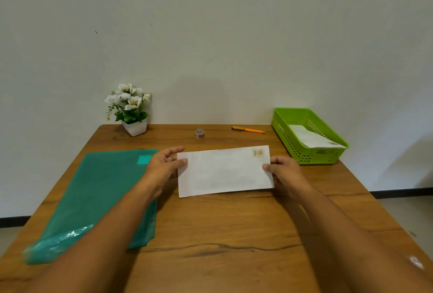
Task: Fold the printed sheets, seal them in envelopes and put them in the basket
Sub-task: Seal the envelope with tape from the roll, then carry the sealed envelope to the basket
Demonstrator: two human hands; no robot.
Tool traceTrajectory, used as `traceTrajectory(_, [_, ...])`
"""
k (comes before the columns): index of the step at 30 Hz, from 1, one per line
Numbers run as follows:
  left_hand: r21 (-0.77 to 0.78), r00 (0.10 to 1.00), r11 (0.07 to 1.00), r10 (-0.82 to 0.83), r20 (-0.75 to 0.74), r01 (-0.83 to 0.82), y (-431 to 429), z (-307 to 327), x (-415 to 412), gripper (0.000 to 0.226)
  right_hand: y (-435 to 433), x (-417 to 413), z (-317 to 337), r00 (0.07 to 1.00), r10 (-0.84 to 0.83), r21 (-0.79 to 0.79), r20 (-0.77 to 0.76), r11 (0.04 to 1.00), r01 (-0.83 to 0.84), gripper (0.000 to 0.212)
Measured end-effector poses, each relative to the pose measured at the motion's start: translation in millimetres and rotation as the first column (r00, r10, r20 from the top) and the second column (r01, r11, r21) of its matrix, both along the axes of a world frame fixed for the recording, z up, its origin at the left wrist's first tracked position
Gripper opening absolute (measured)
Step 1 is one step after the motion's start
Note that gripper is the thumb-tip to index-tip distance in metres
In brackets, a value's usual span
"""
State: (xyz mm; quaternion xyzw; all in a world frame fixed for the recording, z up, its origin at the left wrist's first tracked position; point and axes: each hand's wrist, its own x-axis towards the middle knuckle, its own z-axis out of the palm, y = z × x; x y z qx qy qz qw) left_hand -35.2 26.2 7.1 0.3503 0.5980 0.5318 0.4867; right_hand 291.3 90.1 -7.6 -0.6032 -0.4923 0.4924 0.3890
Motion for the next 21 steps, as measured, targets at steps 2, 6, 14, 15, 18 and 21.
traceTrajectory(2, [-0.095, 0.991, 0.992, -0.096, -0.093, 0.087, 1.5, -4.7, 1.4, 0.047, -1.7, 4.4, 1.8, 0.997, -0.025, 0.004, -0.067, 1.0, 0.025, 0.014])
traceTrajectory(6, [-0.117, 0.982, 0.982, -0.16, -0.099, 0.148, 11.6, 1.5, 13.6, 0.025, -1.2, 20.5, 3.2, 0.987, -0.094, 0.005, -0.132, 0.995, 0.095, 0.001])
traceTrajectory(14, [0.082, 0.934, 0.984, -0.122, -0.336, 0.159, 86.9, 55.0, 60.3, 0.015, 0.7, 72.5, 27.6, 0.931, -0.196, 0.001, -0.309, 0.978, 0.207, 0.01])
traceTrajectory(15, [0.105, 0.926, 0.98, -0.119, -0.358, 0.166, 95.9, 62.5, 71.0, 0.019, 1.0, 81.0, 30.3, 0.922, -0.213, 0.003, -0.325, 0.974, 0.227, 0.01])
traceTrajectory(18, [0.156, 0.917, 0.97, -0.116, -0.381, 0.187, 123.7, 79.6, 106.1, 0.028, 2.6, 104.4, 37.2, 0.875, -0.289, -0.019, -0.388, 0.952, 0.306, 0.013])
traceTrajectory(21, [0.171, 0.94, 0.969, -0.117, -0.32, 0.179, 148.2, 92.2, 147.8, 0.037, 4.9, 125.6, 41.8, 0.798, -0.351, -0.069, -0.49, 0.928, 0.366, 0.016])
